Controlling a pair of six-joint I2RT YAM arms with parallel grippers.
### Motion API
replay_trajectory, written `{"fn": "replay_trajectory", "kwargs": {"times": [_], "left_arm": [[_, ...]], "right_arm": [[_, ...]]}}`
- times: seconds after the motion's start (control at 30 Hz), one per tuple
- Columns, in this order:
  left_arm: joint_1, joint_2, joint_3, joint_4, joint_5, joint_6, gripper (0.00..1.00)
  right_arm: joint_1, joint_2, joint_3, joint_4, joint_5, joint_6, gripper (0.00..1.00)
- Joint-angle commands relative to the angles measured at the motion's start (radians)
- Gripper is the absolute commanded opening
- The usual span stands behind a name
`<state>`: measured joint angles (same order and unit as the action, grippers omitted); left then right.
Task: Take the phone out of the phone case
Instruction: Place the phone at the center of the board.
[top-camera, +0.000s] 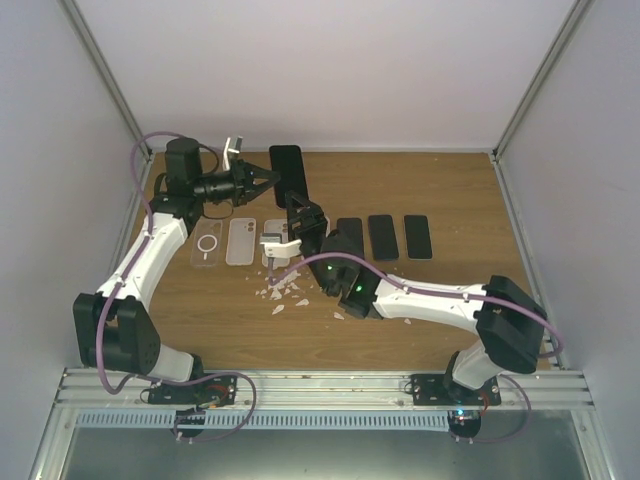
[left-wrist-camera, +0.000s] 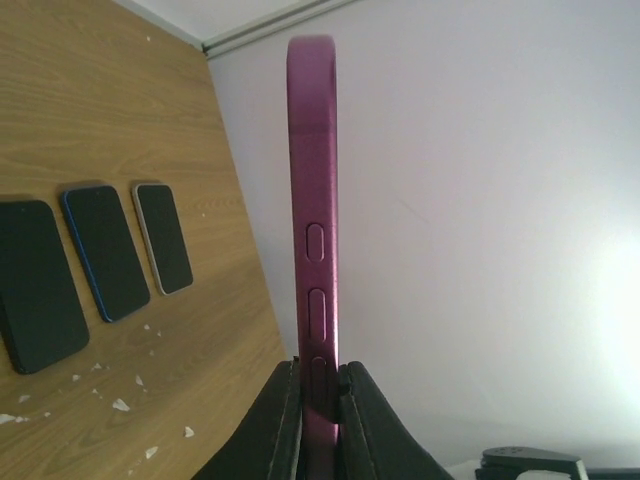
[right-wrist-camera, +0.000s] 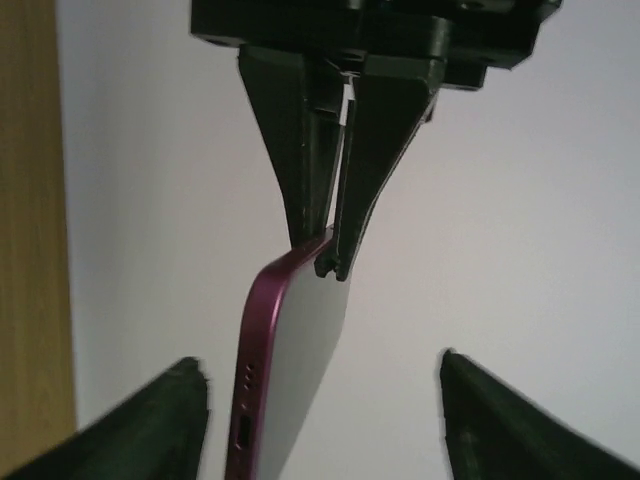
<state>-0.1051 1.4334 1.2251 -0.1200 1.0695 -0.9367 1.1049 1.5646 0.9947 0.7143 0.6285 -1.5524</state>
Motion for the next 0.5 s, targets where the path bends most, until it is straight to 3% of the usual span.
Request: {"fn": "replay_trajectory", "kwargs": {"times": [0.0,0.2,0.47], "left_arm": [[0.004,-0.005,0.022,0.081,-0.012,0.086,0.00],[0.023,-0.030,-0.045,0.198,-0.027,0.129,0.00],[0.026,-0.089,-0.160,0.478,-0.012,0.090,0.00]], "right_arm": [[0.005,-0.050,0.062,-0.202,0.006,0.192,0.73],[-0.051,-0.100,0.294,-0.855,-0.263,0.673,0.96],[-0.239,-0.169,0.439,-1.080,-0.711,1.070,1.00]]}}
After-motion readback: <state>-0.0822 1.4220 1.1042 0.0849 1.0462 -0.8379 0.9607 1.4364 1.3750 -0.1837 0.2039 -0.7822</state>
